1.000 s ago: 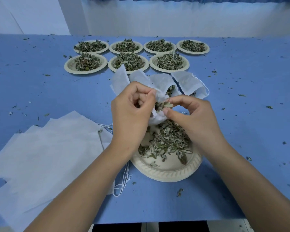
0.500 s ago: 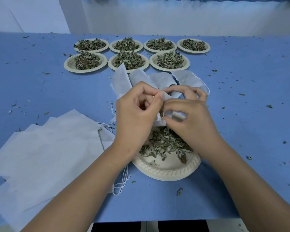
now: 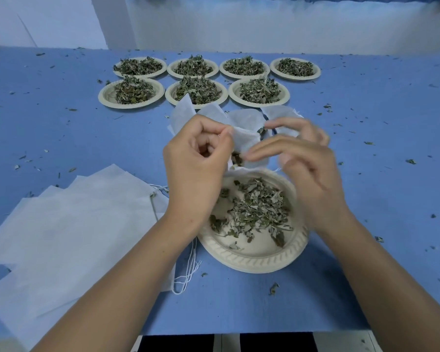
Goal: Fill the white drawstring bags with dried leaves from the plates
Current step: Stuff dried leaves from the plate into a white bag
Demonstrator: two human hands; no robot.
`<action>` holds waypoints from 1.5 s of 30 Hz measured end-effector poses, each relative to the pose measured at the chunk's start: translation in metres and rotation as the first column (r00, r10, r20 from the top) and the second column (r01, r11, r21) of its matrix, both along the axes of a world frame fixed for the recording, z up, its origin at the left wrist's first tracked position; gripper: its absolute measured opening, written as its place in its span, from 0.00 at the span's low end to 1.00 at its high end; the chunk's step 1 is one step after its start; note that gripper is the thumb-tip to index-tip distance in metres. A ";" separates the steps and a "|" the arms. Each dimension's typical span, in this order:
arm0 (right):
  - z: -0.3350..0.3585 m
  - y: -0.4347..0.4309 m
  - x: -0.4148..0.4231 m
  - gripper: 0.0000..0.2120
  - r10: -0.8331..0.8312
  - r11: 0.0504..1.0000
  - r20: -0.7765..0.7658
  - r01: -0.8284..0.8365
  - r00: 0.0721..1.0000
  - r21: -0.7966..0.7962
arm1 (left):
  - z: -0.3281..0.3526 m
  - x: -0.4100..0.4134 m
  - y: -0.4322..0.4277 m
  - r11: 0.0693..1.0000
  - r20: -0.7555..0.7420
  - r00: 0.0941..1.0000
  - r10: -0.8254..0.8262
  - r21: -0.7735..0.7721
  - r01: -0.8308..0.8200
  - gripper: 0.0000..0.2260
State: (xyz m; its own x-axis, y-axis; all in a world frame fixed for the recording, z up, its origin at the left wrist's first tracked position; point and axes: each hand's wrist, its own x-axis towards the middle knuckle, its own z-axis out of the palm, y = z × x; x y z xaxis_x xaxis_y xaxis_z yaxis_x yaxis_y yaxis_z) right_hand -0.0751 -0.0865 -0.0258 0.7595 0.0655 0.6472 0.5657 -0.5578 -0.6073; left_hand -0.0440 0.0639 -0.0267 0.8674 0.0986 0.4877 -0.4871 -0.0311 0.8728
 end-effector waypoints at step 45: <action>-0.009 0.002 0.007 0.09 -0.091 0.979 0.039 0.097 0.995 -0.179 | -0.007 -0.004 -0.006 0.984 -0.011 0.993 -0.113 0.134 0.114 0.06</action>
State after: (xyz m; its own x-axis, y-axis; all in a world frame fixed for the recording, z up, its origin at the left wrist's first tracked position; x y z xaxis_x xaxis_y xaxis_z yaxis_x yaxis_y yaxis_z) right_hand -0.0676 -0.0844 -0.0345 0.7480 0.1126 0.6541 0.5220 -0.7083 -0.4751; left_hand -0.0479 0.0578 -0.0341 0.8710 -0.0668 0.4866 -0.4910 -0.0924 0.8662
